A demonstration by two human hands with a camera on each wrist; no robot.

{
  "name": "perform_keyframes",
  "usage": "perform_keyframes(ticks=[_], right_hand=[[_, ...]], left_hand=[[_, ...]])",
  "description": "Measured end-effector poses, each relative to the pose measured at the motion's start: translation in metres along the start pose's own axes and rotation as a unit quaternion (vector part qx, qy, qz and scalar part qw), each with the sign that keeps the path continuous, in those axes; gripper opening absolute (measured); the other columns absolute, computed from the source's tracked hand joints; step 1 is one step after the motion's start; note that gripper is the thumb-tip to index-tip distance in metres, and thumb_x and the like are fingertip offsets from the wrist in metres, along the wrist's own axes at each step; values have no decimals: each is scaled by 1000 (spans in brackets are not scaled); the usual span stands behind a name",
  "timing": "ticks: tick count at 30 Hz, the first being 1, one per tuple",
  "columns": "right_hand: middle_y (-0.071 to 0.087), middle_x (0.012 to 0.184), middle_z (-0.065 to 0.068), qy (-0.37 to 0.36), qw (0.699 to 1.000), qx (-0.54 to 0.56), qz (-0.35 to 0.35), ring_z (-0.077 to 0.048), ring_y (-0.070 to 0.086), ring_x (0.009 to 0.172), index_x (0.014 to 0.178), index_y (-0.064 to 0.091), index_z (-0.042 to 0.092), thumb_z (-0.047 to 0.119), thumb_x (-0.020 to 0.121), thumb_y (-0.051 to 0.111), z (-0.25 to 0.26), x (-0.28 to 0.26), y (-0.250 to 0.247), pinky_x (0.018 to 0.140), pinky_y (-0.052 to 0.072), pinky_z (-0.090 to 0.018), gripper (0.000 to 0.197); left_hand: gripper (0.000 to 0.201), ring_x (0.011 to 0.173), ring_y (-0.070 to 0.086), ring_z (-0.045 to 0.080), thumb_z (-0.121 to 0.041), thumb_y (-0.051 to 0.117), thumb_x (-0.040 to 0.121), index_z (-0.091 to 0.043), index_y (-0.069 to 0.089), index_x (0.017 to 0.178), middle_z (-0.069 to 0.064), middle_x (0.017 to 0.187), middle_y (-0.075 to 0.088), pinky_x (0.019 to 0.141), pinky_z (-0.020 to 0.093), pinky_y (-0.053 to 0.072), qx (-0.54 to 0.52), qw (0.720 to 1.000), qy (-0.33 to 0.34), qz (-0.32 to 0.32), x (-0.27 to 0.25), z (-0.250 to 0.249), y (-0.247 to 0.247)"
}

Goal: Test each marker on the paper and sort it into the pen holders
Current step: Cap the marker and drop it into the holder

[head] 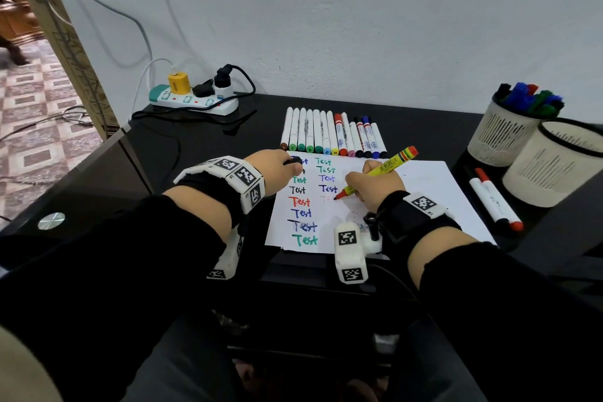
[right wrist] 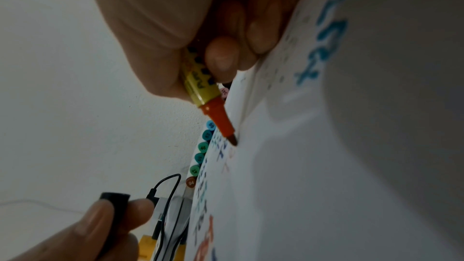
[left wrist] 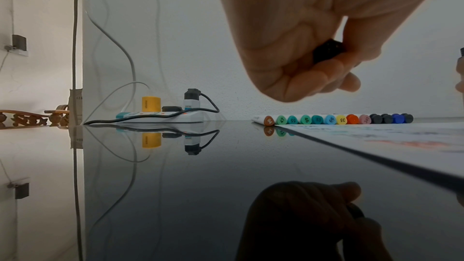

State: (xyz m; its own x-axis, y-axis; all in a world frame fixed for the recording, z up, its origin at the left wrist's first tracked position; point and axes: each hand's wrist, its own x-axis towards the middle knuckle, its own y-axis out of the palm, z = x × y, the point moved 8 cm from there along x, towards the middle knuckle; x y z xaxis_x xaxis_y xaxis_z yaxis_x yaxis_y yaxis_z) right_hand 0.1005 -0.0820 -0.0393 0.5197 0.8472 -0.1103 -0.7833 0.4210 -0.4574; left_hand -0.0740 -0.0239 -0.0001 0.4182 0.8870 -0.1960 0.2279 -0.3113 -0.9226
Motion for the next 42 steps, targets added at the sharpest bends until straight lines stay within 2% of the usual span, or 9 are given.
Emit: perform_keyframes(ticks=[7,9,13,18,23,27,30,34,42], right_hand=[[42,62,-5,-7,999,7,-40,-24,48,68,61,33,17,13,84,58,0,2,-6,59,38,-27,34],[44,65,-7,-8,1000,-5,-27,-21,46,64,62,33,17,16,84,60,-1,2,-4,59,38,-27,34],[33,59,-4,-9,1000,9,-17,-17,34,53,59,29,17,6,82,57,1,2,-3,52,31,-25,38],[41,59,-7,48,995,80,-36,-17,35,49,59,33,17,13,83,60,-8,2,-9,46,29,-26,36],[40,52,-6,97,986,134,18,-10,27,28,63,40,16,20,87,64,-3,0,-10,33,22,-17,34],[41,50,-3,59,984,166,32,-10,29,34,65,43,17,22,87,66,26,4,-19,35,23,-17,32],[42,45,-2,34,976,215,18,-10,30,36,61,39,17,19,87,65,45,5,-24,35,21,-16,38],[38,43,-3,-9,980,195,30,-10,27,31,58,32,18,16,86,65,65,3,-16,35,19,-15,44],[40,44,2,-29,989,113,90,-11,32,38,59,33,20,23,85,67,71,-3,14,36,25,-19,43]], left_hand=[[40,86,49,18,-39,35,100,-8,52,119,6,95,52,71,28,35,1,1000,-3,1,0,0,1],[40,86,49,18,-39,36,100,-8,52,120,6,95,52,71,28,34,-1,1000,-3,2,0,0,1],[41,87,49,18,-39,36,99,-8,52,121,7,98,53,73,27,36,-6,1000,-1,3,0,1,1],[40,87,48,17,-37,37,100,-9,49,125,5,98,52,73,25,35,3,999,18,29,-1,-3,6],[37,81,47,13,-33,34,101,-17,44,133,2,100,52,57,19,35,-39,997,49,40,-5,-8,5],[38,89,52,13,-38,32,100,-24,45,133,2,113,57,70,23,40,-77,993,79,43,-9,-11,3],[36,93,55,16,-38,33,100,-25,47,131,1,108,57,70,21,42,-86,990,99,50,-13,-16,3],[35,107,56,20,-35,34,100,-24,48,130,4,115,58,86,29,43,-97,987,114,52,-17,-21,0],[32,108,56,25,-30,35,100,-19,49,127,10,114,58,89,32,43,-122,981,139,54,-17,-24,1]])
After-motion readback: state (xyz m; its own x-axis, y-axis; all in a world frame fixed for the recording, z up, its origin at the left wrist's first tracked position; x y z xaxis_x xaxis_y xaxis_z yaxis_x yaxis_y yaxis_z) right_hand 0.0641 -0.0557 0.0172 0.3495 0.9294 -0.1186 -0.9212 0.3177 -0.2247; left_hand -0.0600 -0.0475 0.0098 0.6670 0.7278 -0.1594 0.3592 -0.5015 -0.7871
